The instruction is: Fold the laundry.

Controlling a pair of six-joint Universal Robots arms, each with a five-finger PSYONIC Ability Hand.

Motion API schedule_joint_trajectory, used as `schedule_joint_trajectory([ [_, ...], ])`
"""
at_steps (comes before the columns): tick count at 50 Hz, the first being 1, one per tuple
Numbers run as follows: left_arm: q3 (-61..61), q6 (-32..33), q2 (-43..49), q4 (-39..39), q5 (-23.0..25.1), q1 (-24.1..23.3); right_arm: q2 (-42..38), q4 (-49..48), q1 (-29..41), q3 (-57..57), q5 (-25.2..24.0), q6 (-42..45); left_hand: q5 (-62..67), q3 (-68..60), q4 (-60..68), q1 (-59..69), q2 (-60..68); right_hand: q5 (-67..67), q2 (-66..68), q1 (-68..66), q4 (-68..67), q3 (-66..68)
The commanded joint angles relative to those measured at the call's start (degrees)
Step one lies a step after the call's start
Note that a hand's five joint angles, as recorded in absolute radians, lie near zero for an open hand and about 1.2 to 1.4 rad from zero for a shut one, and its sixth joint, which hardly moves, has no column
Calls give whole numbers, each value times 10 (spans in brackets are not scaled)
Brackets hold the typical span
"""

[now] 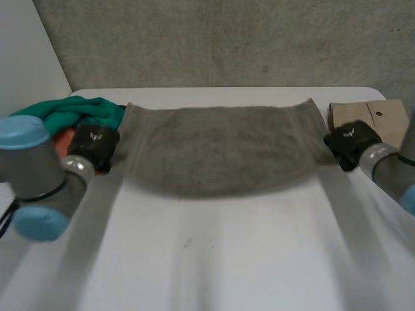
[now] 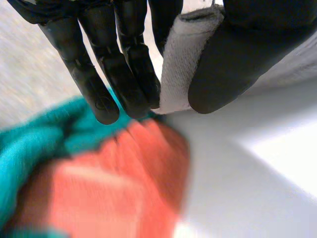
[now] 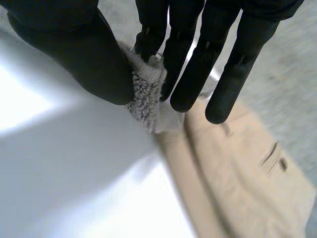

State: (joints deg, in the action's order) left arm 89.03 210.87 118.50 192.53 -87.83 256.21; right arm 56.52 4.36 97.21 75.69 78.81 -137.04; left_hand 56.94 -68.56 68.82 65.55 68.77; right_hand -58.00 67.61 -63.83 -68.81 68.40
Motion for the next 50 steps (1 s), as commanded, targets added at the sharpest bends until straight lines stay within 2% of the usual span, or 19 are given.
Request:
schedule_joint_trajectory([
  [1, 179, 47, -207, -174, 6, 18, 188, 123, -59, 163, 3, 108, 131, -114, 112, 145, 112, -120, 124, -162, -112, 116],
  [3, 215, 82, -259, -215, 13, 21, 235, 159, -88, 210, -3, 170, 131, -114, 112, 145, 112, -120, 124, -162, -112, 116],
  [6, 234, 122, -283, -233, 27, 27, 259, 192, -109, 247, -7, 226, 131, -114, 112, 145, 112, -120, 124, -162, -112, 116],
  [8, 236, 136, -282, -232, 32, 25, 258, 193, -112, 257, -11, 230, 131, -114, 112, 145, 112, -120, 124, -162, -112, 116],
  [13, 208, 133, -246, -197, 36, 27, 249, 138, -105, 253, -17, 175, 131, -114, 112, 145, 112, -120, 124, -162, -112, 116],
  [16, 166, 110, -184, -126, 29, 13, 178, 31, -90, 210, -16, 109, 131, -114, 112, 145, 112, -120, 124, -162, -112, 116],
  [21, 65, 43, -91, -45, 18, -5, 104, -50, -44, 136, -9, 64, 131, -114, 112, 145, 112, -120, 124, -162, -112, 116],
  [24, 21, 28, -44, -37, 4, -8, 52, -73, -19, 77, 5, 56, 131, -114, 112, 145, 112, -120, 124, -162, -112, 116],
  [28, -72, 26, 33, -38, -52, -17, -16, -93, -4, 3, 27, 53, 131, -114, 112, 145, 112, -120, 124, -162, -112, 116],
  [33, -157, 28, 102, -37, -98, -35, -86, -126, 14, -73, 33, 54, 131, -114, 112, 145, 112, -120, 124, -162, -112, 116],
  [38, -227, 29, 152, -37, -113, -35, -159, -146, 22, -155, 44, 56, 131, -114, 112, 145, 112, -120, 124, -162, -112, 116],
  [44, -303, 32, 203, -38, -115, -40, -210, -148, 32, -231, 73, 58, 131, -114, 112, 145, 112, -120, 124, -162, -112, 116],
  [45, -308, 32, 206, -38, -117, -43, -219, -148, 37, -243, 80, 59, 131, -114, 112, 145, 112, 144, -140, 103, 152, -148],
  [46, -309, 31, 206, -38, -117, -47, -222, -148, 40, -248, 80, 60, -4, 20, -23, 10, -22, 407, -403, 365, 415, -411],
  [47, -310, 31, 206, -38, -117, -49, -224, -148, 40, -250, 79, 60, -170, 186, -189, -156, -189, 580, -576, 538, 588, -584],
  [48, -311, 32, 206, -37, -118, -53, -226, -150, 42, -251, 79, 59, -290, 306, -309, -276, -308, 580, -576, 538, 588, -584],
  [49, -314, 31, 204, -35, -120, -55, -222, -154, 42, -253, 79, 54, -501, 517, -520, -487, -519, 580, -576, 538, 588, -584],
  [50, -314, 31, 202, -35, -124, -55, -220, -157, 43, -253, 80, 52, -569, 586, -588, -555, -588, 580, -576, 538, 588, -584],
])
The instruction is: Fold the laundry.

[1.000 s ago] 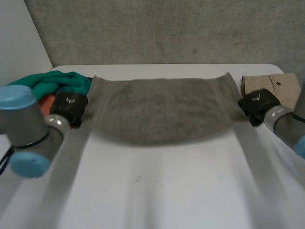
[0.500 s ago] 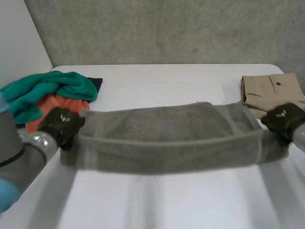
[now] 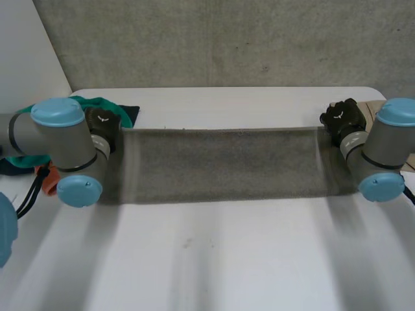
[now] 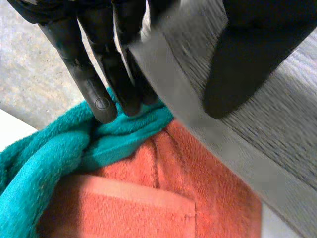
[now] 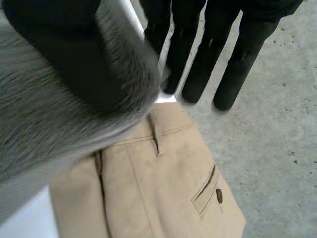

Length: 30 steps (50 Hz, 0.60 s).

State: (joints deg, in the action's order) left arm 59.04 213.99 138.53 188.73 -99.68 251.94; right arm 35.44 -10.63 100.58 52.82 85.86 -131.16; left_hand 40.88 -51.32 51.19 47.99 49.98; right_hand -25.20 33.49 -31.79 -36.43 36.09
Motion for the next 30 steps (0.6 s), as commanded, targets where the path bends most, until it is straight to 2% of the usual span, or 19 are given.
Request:
schedule_joint_trajectory([
  [1, -14, -1, 1, 4, -8, -14, -6, -11, 10, -25, 11, -8, -409, 413, -412, -380, -400, 252, -235, 218, 264, -261],
  [5, -4, -1, -15, 3, -26, -20, 32, -11, 15, 2, 11, -27, -409, 413, -412, -380, -400, 252, -235, 218, 264, -261],
  [9, 26, -7, -55, 0, -28, -31, 119, -10, 8, 81, -2, -75, -409, 413, -412, -380, -400, 252, -235, 218, 264, -261],
  [14, 91, -9, -115, 1, -23, -32, 230, 48, -14, 179, -50, -117, -409, 413, -412, -380, -400, 252, -235, 218, 264, -261],
  [16, 122, -9, -141, 1, -21, -34, 248, 76, -26, 202, -66, -120, -409, 413, -412, -380, -400, 252, -235, 218, 264, -261],
  [18, 145, -10, -156, 1, -19, -35, 261, 116, -48, 234, -86, -122, -409, 413, -412, -380, -400, 242, -225, 208, 254, -251],
  [22, 205, -26, -196, 6, -6, -43, 262, 162, -79, 274, -118, -120, -409, 413, -412, -380, -400, 53, -36, 19, 66, -62],
  [26, 230, -54, -212, 7, 11, -53, 261, 161, -101, 305, -140, -114, -409, 413, -412, -380, -400, -16, 33, -50, -4, 7],
  [30, 237, -71, -215, 7, 17, -55, 242, 131, -117, 316, -157, -113, -409, 413, -412, -380, -400, -23, 40, -57, -11, 14],
])
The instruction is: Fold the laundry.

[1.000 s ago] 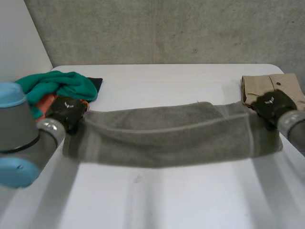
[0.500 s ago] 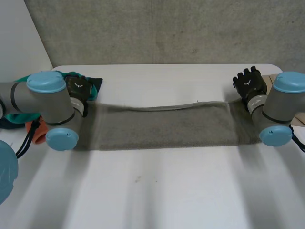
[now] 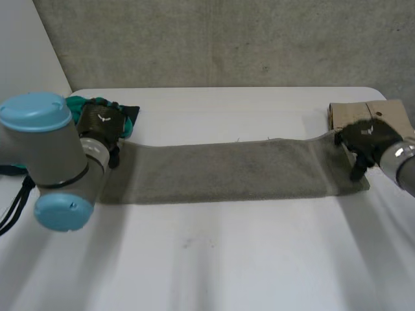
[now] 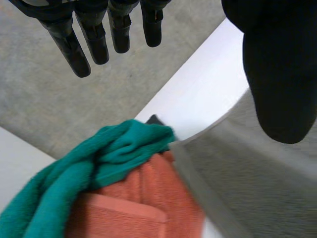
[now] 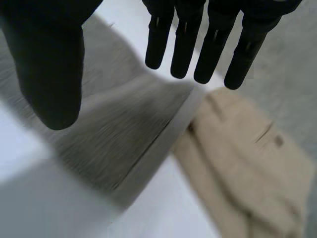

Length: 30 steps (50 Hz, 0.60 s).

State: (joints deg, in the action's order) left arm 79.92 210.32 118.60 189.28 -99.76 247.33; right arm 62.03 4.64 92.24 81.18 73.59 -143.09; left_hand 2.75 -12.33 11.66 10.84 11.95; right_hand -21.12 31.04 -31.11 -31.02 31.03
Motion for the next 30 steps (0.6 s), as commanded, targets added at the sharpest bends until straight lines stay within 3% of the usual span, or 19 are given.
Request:
schedule_joint_trajectory([
  [1, 29, -35, -15, 1, 18, -10, -34, -31, -35, 32, -36, 6, -28, 23, -17, -8, -19, -64, 65, -64, -65, 65],
  [7, 29, -35, -14, 2, 18, -10, -83, -76, -34, 22, -35, 9, -28, 23, -17, -8, -19, -72, 73, -72, -73, 73],
  [10, 29, -35, -14, 2, 18, -10, -96, -86, -34, 18, -38, 15, -28, 23, -17, -8, -19, -161, 162, -161, -162, 162],
  [12, 30, -35, -14, 2, 18, -12, -110, -90, -34, 8, -28, 27, -28, 23, -17, -8, -19, -487, 488, -487, -488, 488],
  [22, 32, -35, -33, 1, 18, -18, -58, -115, -99, 42, -6, 45, -28, 23, -17, -8, -19, -489, 490, -489, -490, 490],
  [30, 64, -35, -68, 0, 18, -12, -12, -82, -179, 41, 9, 154, -28, 23, -17, -8, -19, -489, 490, -489, -490, 490],
])
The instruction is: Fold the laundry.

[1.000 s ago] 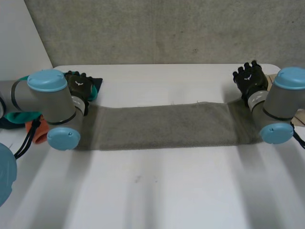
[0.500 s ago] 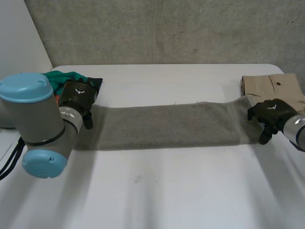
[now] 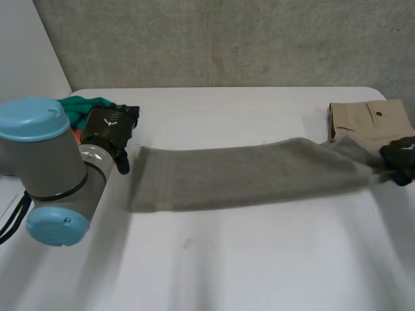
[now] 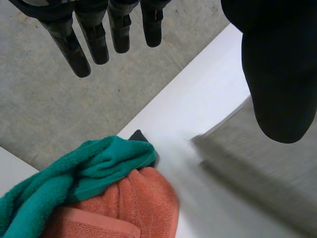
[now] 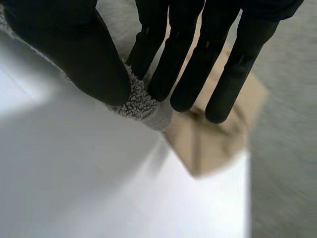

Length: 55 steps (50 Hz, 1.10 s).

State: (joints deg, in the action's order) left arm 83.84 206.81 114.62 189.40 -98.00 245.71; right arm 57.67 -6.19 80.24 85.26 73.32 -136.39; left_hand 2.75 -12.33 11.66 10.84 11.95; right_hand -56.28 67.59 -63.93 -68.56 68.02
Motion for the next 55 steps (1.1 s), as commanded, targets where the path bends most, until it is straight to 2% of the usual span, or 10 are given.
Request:
schedule_joint_trajectory([
  [1, 35, -1, -39, -1, 2, 6, 34, 29, -61, -2, 23, 116, -28, 23, -17, -8, -19, -137, 124, -161, -114, 120],
  [7, 57, -1, -68, 0, 2, 10, 74, 25, -11, -16, 47, 155, -28, 23, -17, -8, -19, -137, 124, -161, -114, 120],
  [16, 75, -3, -99, 0, 1, 16, 96, -65, 275, -40, 6, 129, -28, 23, -17, -8, -19, -137, 124, -161, -114, 120],
  [27, 111, -16, -106, 3, 1, 17, -105, -124, 561, -98, -32, 161, -28, 23, -17, -8, -19, -137, 124, -161, -114, 120],
  [32, 114, -16, -103, 11, 1, 17, -135, -130, 577, -102, -18, 181, -28, 23, -17, -8, -19, -63, 50, -86, -40, 45],
  [34, 113, -16, -102, 14, 1, 16, -124, -129, 572, -101, -4, 171, -28, 23, -17, -8, -19, 441, -454, 418, 464, -458],
  [35, 112, -16, -102, 15, 1, 16, -119, -129, 571, -97, 4, 165, -28, 23, -17, -8, -19, 544, -557, 521, 567, -561],
  [40, 99, -15, -102, 17, 1, 9, -56, -124, 556, -68, 58, 69, -28, 23, -17, -8, -19, 563, -576, 539, 586, -580],
  [47, 70, -16, -99, 18, 1, -16, 58, -62, 417, 3, 66, -132, -28, 23, -17, -8, -19, 563, -576, 539, 586, -580],
  [55, 62, -17, -85, 19, 1, -47, 18, 6, 325, 48, 67, -130, -28, 23, -17, -8, -19, 549, -562, 525, 572, -566],
])
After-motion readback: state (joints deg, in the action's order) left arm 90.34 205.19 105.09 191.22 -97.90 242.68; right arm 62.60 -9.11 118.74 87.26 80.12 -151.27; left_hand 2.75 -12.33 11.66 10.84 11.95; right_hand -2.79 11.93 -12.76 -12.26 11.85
